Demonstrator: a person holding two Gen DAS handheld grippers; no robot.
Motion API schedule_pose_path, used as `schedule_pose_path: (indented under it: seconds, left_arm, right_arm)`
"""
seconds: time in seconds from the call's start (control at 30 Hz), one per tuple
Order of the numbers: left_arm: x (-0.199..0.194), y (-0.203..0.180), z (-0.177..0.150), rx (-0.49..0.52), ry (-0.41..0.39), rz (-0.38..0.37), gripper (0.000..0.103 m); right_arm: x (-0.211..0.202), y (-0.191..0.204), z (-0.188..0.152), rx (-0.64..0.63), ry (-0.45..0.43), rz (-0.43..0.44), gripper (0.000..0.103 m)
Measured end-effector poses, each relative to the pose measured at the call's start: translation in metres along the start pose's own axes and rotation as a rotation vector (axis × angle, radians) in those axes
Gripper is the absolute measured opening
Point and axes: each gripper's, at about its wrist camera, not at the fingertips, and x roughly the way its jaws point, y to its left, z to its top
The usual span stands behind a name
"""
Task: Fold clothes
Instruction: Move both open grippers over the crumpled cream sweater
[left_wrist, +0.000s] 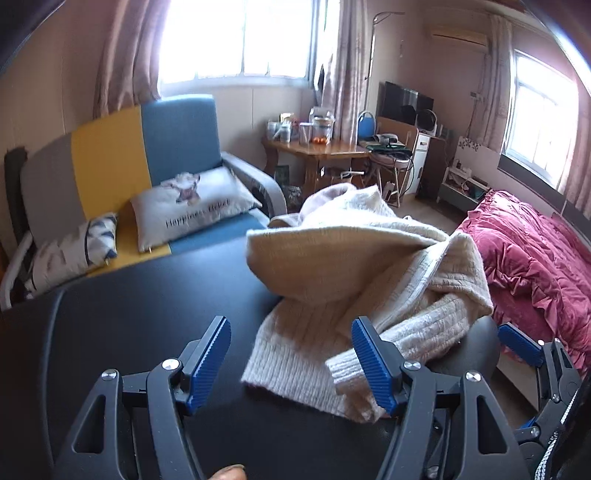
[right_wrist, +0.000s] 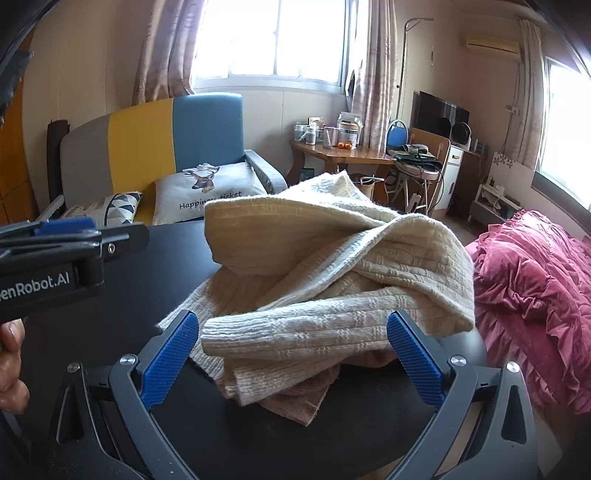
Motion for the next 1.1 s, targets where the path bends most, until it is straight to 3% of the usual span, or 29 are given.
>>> schedule_pose_path:
  seconds: [0.4, 0.63, 0.87, 1.0, 1.1]
  left_arm:
    - [0.020, -0.005, -0.019, -0.028, 0.096, -0.018, 0.070]
    - [0.041, -0.007, -0.080, 0.044, 0.217, -0.008, 0.070]
    - [0.049, 0.083, -0.141, -0.141, 0.333, 0.037, 0.070]
    - [0.034, 0.133, -0.148, -0.242, 0.305, 0.100, 0.069]
    - [0.023, 0.162, -0.145, -0.298, 0.272, 0.115, 0.071]
  right_arm:
    - [0.006, -0.007, -0.007, -0.005, 0.023, -0.037, 0.103]
    - [0.016, -0.023, -0.007, 0.062, 0.042, -0.040, 0.103]
    - [0.019, -0.049, 0.007, 0.145, 0.015, 0.068, 0.103]
    - [0.025, -0.057, 0.028, 0.170, -0.017, 0.179, 0.103]
    - [0.031, -0.049, 0.050, 0.087, -0.037, 0.223, 0.103]
